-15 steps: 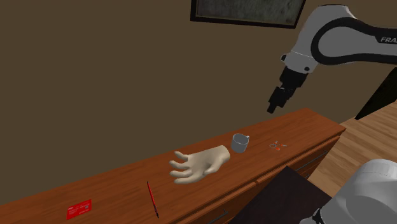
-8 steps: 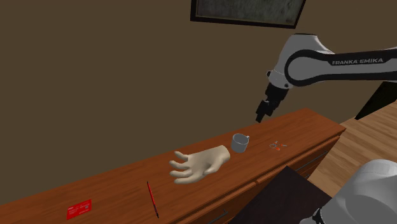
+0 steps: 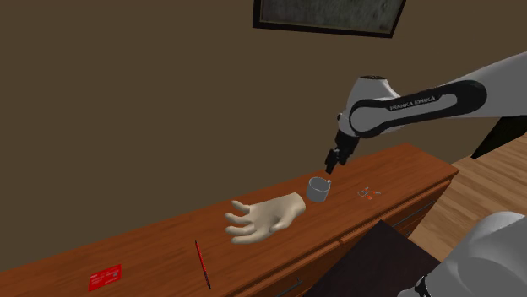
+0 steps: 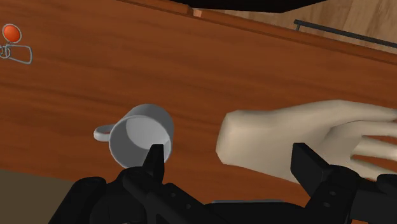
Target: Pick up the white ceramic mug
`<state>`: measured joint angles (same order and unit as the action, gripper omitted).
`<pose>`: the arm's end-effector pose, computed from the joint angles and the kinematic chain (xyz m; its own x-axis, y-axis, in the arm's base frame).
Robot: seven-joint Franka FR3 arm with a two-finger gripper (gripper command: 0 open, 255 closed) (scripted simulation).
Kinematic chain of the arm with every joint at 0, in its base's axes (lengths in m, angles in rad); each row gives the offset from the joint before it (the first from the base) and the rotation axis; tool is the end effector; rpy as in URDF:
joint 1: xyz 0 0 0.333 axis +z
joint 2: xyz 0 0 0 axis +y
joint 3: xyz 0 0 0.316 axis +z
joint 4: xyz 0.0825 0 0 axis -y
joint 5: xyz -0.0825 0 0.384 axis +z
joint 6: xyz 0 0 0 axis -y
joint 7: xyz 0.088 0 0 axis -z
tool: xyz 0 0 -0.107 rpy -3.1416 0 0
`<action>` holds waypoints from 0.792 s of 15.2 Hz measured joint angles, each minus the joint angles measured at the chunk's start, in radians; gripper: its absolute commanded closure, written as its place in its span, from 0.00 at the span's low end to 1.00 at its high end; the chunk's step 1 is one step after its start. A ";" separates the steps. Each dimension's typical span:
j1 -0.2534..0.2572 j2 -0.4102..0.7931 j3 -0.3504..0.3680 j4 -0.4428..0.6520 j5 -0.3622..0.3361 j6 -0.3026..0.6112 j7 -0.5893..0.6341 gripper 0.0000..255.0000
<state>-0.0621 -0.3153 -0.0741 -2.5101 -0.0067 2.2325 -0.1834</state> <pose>0.4283 -0.0588 0.3976 0.9977 0.0542 0.0395 0.0546 -0.9985 -0.0105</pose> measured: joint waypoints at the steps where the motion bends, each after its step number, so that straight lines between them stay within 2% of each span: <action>1: -0.002 0.045 -0.004 0.010 -0.002 0.033 -0.006 0.00; 7: -0.009 0.267 -0.016 0.060 -0.010 0.193 -0.022 0.00; 12: -0.019 0.486 -0.024 0.145 -0.007 0.318 -0.040 0.00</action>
<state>-0.0812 0.1705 -0.0982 -2.3649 -0.0136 2.5504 -0.2232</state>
